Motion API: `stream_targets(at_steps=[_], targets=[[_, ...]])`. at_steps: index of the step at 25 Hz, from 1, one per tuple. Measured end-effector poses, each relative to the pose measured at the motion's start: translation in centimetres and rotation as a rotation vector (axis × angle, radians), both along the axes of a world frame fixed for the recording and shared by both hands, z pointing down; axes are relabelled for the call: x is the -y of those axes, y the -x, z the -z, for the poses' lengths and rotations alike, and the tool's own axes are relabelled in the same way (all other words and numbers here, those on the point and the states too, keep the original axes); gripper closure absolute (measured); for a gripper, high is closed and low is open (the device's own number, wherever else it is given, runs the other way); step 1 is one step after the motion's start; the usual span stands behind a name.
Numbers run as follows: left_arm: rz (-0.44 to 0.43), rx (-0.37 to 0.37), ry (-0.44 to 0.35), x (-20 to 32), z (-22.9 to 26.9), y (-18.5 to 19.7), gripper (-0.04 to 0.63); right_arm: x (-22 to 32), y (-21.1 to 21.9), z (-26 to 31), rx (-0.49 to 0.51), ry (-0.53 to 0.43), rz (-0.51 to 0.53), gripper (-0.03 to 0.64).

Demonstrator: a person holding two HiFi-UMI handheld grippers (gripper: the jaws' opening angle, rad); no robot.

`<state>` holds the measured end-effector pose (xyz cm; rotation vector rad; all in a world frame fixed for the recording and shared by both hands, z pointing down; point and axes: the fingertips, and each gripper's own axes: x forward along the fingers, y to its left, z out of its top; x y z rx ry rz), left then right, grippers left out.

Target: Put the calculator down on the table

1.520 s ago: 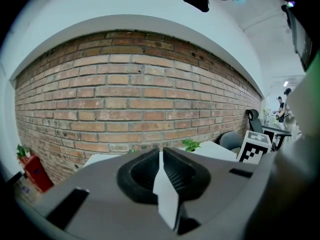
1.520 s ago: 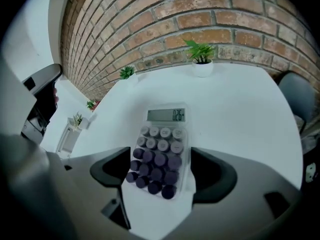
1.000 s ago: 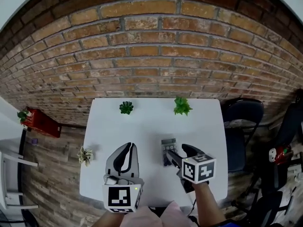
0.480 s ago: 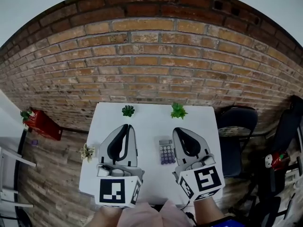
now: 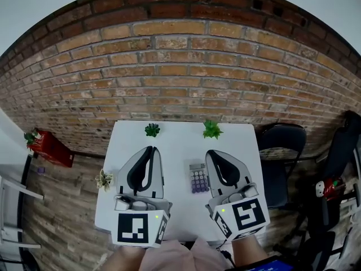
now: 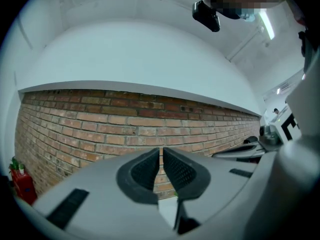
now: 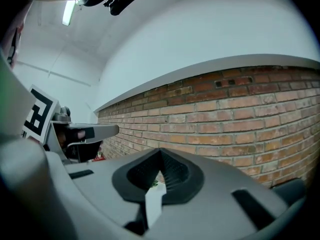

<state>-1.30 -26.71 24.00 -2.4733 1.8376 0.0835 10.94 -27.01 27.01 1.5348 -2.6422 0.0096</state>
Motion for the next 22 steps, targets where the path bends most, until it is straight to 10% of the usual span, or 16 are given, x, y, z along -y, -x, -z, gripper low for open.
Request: stream_targets(at_steps=[22], targets=[[-0.042,0.021,0.016,0.7,-1.1,-1.5,0.566,0.5,-0.6,-0.1,0.021,0.011,-0.016,0.618]])
